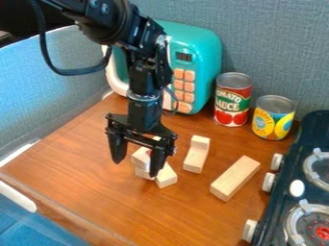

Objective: Pick up the rectangle with the red mark and put it down on the rectangle in front of the stow

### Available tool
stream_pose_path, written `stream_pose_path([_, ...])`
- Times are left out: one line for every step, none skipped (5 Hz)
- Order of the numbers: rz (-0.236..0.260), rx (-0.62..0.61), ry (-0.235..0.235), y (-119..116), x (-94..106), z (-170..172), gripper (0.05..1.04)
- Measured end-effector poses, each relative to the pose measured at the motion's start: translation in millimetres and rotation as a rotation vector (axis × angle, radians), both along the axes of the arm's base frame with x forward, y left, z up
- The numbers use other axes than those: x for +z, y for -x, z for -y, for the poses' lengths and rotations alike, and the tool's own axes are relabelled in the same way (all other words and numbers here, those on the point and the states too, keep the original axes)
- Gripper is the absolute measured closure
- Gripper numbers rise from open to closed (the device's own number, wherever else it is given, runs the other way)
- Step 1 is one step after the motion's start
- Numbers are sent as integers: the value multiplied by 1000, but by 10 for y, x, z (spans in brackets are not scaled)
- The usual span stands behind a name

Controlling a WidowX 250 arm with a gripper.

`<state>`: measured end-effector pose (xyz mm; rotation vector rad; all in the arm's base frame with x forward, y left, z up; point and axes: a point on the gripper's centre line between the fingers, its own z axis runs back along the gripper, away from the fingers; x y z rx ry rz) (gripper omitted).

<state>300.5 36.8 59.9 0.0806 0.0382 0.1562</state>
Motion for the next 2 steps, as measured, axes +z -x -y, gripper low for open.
stream_pose_path([-8, -11, -20, 12, 8, -32, 83])
stream_pose_path([20, -83, -47, -67, 43, -71, 83])
